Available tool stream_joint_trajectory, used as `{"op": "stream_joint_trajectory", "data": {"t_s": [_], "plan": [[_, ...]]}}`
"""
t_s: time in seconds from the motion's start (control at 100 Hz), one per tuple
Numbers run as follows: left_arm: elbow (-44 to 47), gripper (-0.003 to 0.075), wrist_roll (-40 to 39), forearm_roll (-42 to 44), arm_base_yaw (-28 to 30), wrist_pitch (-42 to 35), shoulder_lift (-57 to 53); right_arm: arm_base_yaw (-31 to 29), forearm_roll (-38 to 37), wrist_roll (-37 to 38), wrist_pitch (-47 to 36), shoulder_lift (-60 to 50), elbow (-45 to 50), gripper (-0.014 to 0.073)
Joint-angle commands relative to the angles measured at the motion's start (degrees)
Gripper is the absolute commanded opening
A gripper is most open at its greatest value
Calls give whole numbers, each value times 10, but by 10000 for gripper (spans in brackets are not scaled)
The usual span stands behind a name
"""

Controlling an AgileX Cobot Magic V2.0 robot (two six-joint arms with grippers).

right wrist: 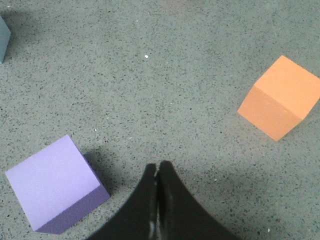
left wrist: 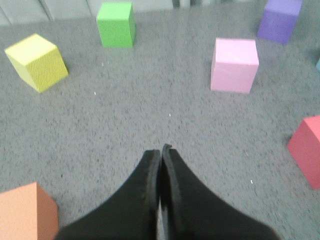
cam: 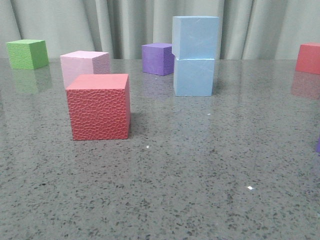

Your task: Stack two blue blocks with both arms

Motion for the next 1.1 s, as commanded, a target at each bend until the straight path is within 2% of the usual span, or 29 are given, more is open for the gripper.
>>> {"op": "stream_joint_trajectory", "data": {"t_s": [0.0, 0.24, 0.56, 0.82, 1.09], "plan": [[29, -19, -7, 1, 0, -102, -25, -4, -8, -4, -38, 0, -15, -122], [181, -19, -7, 1, 1, -242, -129, -4, -8, -4, -38, 0, -15, -122], [343, -19, -7, 1, 12, -344, -253, -4, -8, -4, -38, 0, -15, -122], [405, -19, -7, -6, 52, -367, -322, -4, -8, -4, -38, 0, -15, -122], [437, -19, -17, -9, 58, -414, -322, -4, -8, -4, -36, 1, -15, -122]]}}
